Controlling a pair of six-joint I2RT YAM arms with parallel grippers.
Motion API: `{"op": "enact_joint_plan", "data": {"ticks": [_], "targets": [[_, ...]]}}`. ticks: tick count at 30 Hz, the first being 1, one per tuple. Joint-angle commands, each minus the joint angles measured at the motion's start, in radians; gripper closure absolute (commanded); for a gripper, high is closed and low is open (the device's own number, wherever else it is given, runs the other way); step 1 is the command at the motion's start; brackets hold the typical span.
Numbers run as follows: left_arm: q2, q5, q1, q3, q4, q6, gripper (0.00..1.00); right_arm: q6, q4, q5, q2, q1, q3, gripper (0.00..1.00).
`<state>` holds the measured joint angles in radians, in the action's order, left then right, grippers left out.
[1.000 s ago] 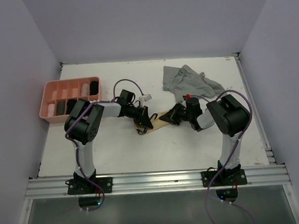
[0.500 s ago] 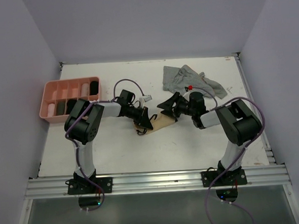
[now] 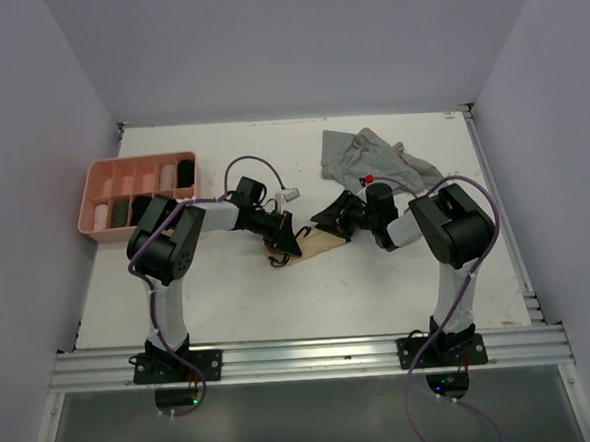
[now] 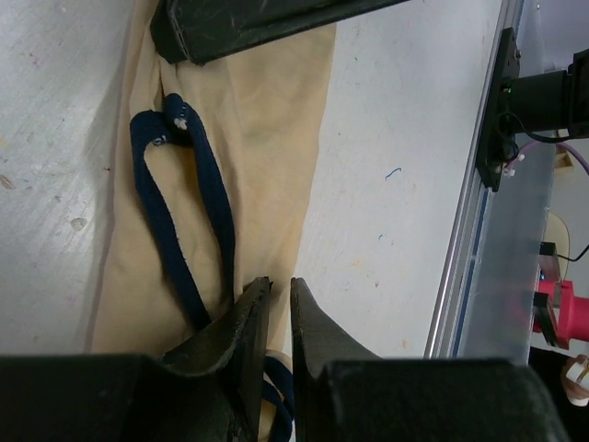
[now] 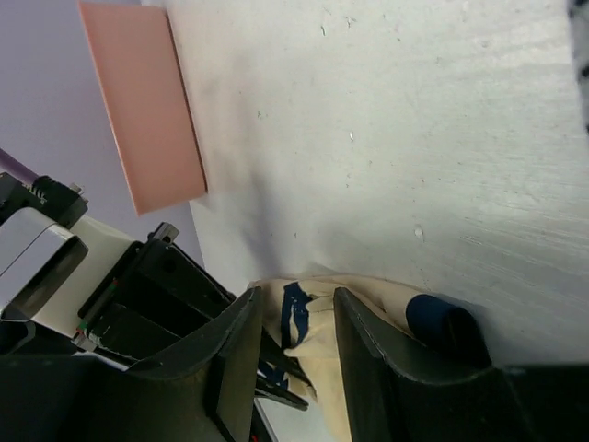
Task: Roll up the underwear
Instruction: Fold the underwear
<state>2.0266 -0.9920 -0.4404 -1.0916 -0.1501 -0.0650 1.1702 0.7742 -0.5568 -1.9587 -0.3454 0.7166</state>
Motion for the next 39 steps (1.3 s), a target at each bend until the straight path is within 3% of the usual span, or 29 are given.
{"op": "enact_joint_plan", "data": {"ticks": [1, 6, 12, 15, 17, 19, 21, 23, 25, 29, 33, 39], "targets": [[-0.016, 0.000, 0.009, -0.033, -0.037, 0.050, 0.81, -0.052, 0.007, 0.038, -0.020, 0.008, 0.024, 0.58], [0.011, 0.000, 0.019, -0.076, -0.091, 0.108, 0.79, -0.079, -0.061, 0.058, 0.012, 0.009, -0.015, 0.60], [-0.067, -0.011, 0.022, -0.204, -0.229, 0.304, 0.60, -0.099, -0.188, 0.129, 0.239, 0.008, -0.152, 0.61], [-0.141, 0.022, 0.023, -0.290, -0.313, 0.384, 0.55, -0.057, -0.278, 0.141, 0.429, -0.006, -0.197, 0.51], [-0.199, 0.086, 0.025, -0.291, -0.316, 0.416, 0.55, -0.104, -0.419, 0.188, 0.602, -0.012, -0.132, 0.44], [-0.284, 0.171, 0.025, -0.251, -0.318, 0.427, 0.55, -0.211, -0.599, 0.233, 0.673, -0.012, -0.016, 0.43], [-0.336, 0.240, 0.025, -0.223, -0.357, 0.450, 0.57, -0.318, -0.802, 0.253, 0.647, -0.006, 0.097, 0.45], [-0.348, 0.338, 0.023, -0.182, -0.437, 0.474, 0.63, -0.473, -0.968, 0.276, 0.541, -0.006, 0.252, 0.55], [-0.362, 0.430, 0.023, -0.127, -0.465, 0.473, 0.68, -0.582, -1.032, 0.281, 0.473, -0.007, 0.343, 0.59], [-0.419, 0.557, 0.013, -0.027, -0.471, 0.407, 0.69, -0.748, -1.223, 0.328, 0.322, -0.009, 0.478, 0.60], [-0.450, 0.625, -0.037, 0.068, -0.439, 0.361, 0.68, -0.885, -1.253, 0.327, 0.215, -0.009, 0.537, 0.62], [-0.364, 0.662, -0.101, 0.104, -0.336, 0.266, 0.70, -0.896, -1.242, 0.308, 0.124, -0.032, 0.532, 0.69]]}}
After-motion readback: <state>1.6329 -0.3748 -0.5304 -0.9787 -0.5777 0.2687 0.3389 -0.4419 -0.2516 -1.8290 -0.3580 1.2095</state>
